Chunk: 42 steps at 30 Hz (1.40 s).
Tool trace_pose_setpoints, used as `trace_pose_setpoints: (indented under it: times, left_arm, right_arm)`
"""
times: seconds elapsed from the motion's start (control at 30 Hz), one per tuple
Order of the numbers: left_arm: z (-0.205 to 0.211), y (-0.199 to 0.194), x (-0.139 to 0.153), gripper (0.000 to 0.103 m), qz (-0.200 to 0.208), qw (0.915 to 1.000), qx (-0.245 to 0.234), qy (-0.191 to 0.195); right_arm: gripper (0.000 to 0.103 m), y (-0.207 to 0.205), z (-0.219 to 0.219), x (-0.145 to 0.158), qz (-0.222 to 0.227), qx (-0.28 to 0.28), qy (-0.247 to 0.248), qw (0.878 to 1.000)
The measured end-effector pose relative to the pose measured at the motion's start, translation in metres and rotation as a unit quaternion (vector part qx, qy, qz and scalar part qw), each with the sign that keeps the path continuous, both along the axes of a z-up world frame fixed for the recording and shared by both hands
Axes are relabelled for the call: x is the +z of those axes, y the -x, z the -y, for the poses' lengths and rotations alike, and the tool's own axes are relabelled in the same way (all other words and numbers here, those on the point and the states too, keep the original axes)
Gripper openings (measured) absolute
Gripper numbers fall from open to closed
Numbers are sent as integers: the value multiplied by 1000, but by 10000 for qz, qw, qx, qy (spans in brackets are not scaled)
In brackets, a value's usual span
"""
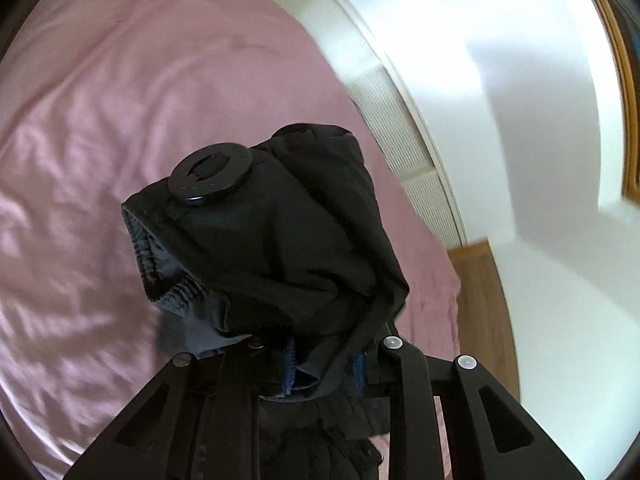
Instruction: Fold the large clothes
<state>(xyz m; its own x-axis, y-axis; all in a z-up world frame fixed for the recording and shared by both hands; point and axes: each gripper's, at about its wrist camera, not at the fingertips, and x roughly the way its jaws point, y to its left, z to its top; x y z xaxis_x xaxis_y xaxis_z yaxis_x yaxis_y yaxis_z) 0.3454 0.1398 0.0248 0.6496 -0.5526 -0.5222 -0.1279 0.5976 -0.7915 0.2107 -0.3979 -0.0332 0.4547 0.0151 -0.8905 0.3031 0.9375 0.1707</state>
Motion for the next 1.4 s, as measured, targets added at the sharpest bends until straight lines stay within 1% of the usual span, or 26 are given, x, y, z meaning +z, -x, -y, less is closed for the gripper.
trace_pose_setpoints:
  times: [0.1,0.23,0.3,0.33,0.43,0.47,0.6,0.7,0.8,0.87,0.9,0.97,1.0,1.03,1.07,1.1,1.23,1.33,1.4]
  left_arm:
    - [52,-3,4,21,28,9990,-415,-179]
    - [114,-5,-4,20,-67,9950,-901,-434]
    - [147,-8,-18,20,-211,9914,-1163,-555]
    - [155,-13,-25,20,-267,9898,-1245,-637]
    - [197,-13,-52,20,-500,9808,-1599,-1002]
    - [205,-12,-57,20,-559,9785,-1668,-1079]
    - [235,-13,-99,20,-911,9689,-1888,-1317]
    - [246,-18,-121,20,-1117,9660,-1876,-1383]
    - [257,-21,-127,20,-1228,9643,-1868,-1423]
    - [263,-12,-124,22,-1271,9625,-1891,-1471]
    - [264,-10,-123,25,-1277,9621,-1900,-1479]
    - [271,-10,-120,34,-1263,9621,-1962,-1414]
    - [274,-10,-116,54,-1244,9629,-2003,-1312]
    - [274,-6,-115,70,-1226,9640,-2030,-1206]
    - [278,-4,-115,71,-1194,9644,-2069,-1130]
    - [284,-2,-114,71,-1150,9629,-2180,-1098]
    - [301,9,-107,71,-968,9555,-2530,-1171]
    - [299,20,-96,71,-771,9522,-2627,-1355]
    - [290,25,-87,71,-612,9510,-2599,-1562]
  right_arm:
    - [68,3,20,2,37,0,36,10000]
    - [68,9,49,4,78,-86,22,9999]
    - [68,13,64,3,68,-153,22,9999]
    - [68,15,68,2,63,-175,9,9998]
    - [68,20,85,-3,22,-254,-29,9997]
    - [68,23,89,-5,9,-283,-37,9996]
    - [68,30,104,-12,-54,-363,-42,9993]
    - [68,36,113,-17,-89,-436,-69,9990]
    - [68,42,120,-22,-126,-498,-102,9986]
    - [68,45,123,-25,-155,-527,-120,9984]
    - [68,46,123,-26,-162,-534,-131,9984]
    - [68,47,123,-28,-179,-537,-163,9983]
    - [68,47,123,-29,-185,-531,-170,9983]
    - [68,46,122,-29,-192,-516,-174,9983]
    - [68,45,121,-30,-200,-497,-175,9984]
    - [68,44,119,-30,-207,-478,-175,9985]
    - [68,36,108,-30,-193,-386,-178,9989]
    - [68,27,94,-28,-185,-230,-141,9995]
    - [68,20,84,-26,-185,-113,-116,9997]
